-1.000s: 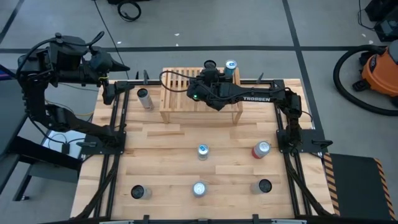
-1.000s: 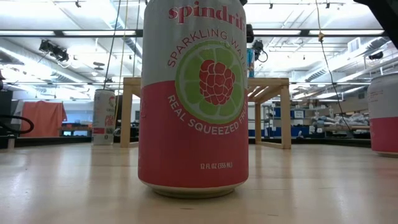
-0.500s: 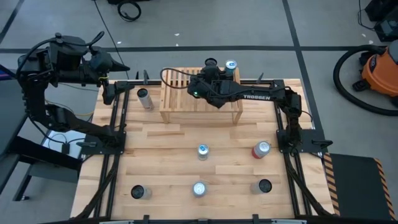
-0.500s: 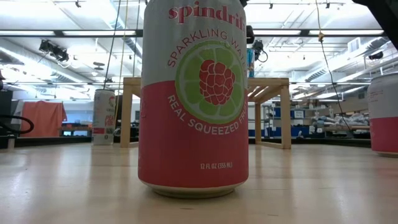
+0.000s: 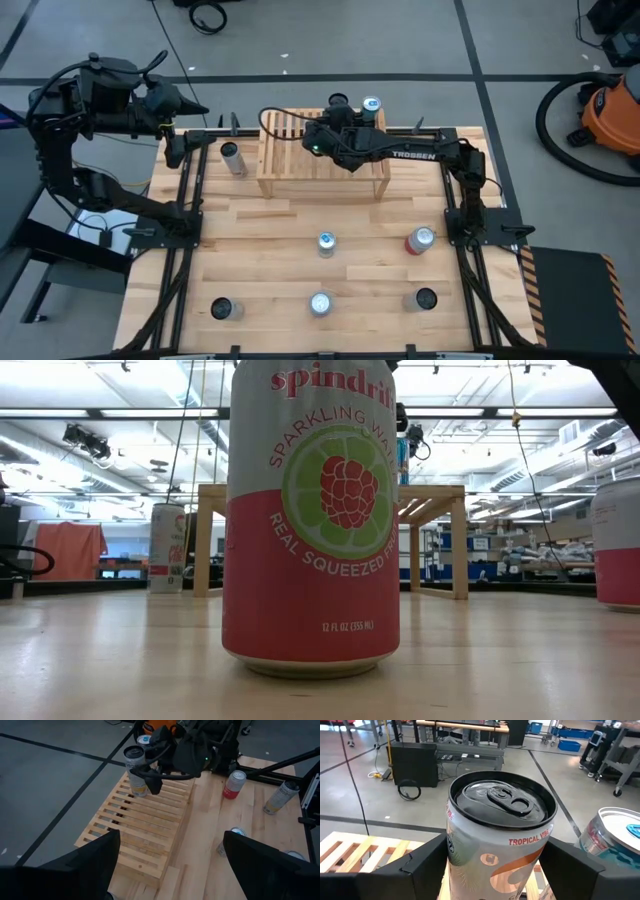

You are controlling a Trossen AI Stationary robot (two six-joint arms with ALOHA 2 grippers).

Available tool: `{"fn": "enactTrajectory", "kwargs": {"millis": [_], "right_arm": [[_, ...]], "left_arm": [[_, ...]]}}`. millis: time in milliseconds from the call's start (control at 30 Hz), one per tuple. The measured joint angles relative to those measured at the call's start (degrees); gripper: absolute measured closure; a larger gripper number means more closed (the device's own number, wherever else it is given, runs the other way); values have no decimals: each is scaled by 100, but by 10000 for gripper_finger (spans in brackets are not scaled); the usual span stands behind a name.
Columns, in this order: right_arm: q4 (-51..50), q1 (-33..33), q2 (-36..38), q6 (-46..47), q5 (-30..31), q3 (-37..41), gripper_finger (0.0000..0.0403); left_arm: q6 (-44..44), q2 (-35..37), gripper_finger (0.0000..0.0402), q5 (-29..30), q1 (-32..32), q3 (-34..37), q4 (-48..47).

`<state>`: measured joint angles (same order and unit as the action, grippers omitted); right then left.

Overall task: Place canned beverage on shelf
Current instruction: Put the left white and yellow soda can on the shelf

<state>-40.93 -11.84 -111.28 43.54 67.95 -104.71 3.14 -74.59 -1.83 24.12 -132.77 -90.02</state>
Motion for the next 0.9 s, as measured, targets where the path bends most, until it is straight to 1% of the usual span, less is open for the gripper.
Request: {"fn": "enactTrajectory", "kwargs": {"millis": [167, 300, 667, 733, 900], "right_arm": [[38, 7, 0, -152, -14, 0, 96], [18, 8, -7, -176, -176, 4, 90], [47, 34, -9, -216, -177, 4, 72], [47, 61, -9, -216, -121, 7, 71], [49, 173, -9, -243, 325, 7, 71]], "left_arm": [[0, -1, 44, 0, 1, 0, 1], [0, -1, 44, 0, 1, 0, 0], [0, -2, 44, 0, 2, 0, 0], [0, -2, 44, 0, 2, 0, 0], [0, -1, 44, 0, 0, 0, 0]]}}
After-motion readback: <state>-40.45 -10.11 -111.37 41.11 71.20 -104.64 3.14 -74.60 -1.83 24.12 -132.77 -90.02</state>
